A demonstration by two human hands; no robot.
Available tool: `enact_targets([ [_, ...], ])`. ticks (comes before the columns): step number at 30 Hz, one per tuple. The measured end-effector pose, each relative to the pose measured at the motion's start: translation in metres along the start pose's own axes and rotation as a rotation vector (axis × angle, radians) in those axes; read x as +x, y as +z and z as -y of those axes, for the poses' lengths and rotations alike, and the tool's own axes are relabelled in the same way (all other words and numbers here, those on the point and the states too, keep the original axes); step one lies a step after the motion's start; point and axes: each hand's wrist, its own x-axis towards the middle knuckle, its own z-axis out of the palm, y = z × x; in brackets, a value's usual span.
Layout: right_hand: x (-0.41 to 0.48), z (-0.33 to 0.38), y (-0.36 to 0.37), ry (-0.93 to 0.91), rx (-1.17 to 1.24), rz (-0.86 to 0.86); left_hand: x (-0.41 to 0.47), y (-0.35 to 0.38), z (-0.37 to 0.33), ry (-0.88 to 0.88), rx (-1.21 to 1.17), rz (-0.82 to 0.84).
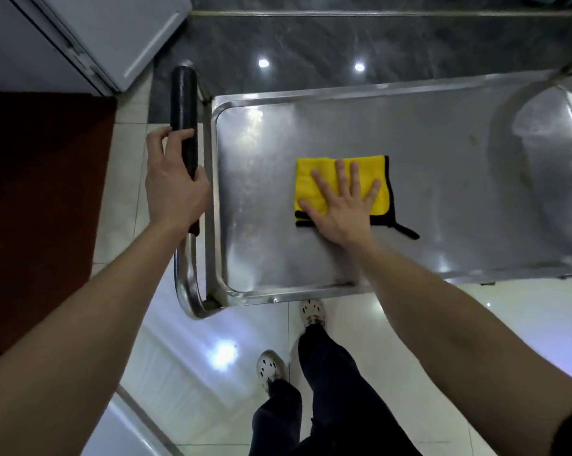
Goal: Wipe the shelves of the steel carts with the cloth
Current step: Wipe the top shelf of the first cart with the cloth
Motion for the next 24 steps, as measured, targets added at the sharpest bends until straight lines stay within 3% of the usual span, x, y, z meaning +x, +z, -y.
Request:
enact_targets([
  [7, 0.153, 0.093, -0.004, -0.042, 0.035, 0.024, -0.002, 0.003, 0.002, 0.009, 0.001, -0.055],
  [13, 0.184, 0.174, 0.008, -0.190, 0.035, 0.019, -0.001, 0.005, 0.004, 0.000, 0.016, -0.073],
  [18, 0.126, 0.169, 0.022, -0.232, 0.039, -0.011, -0.001, 0.003, 0.001, 0.004, 0.007, -0.079],
  [24, -0.072, 0.158, 0.055, -0.330, 0.149, -0.074, -0.001, -0.002, -0.003, -0.007, 0.008, -0.044],
])
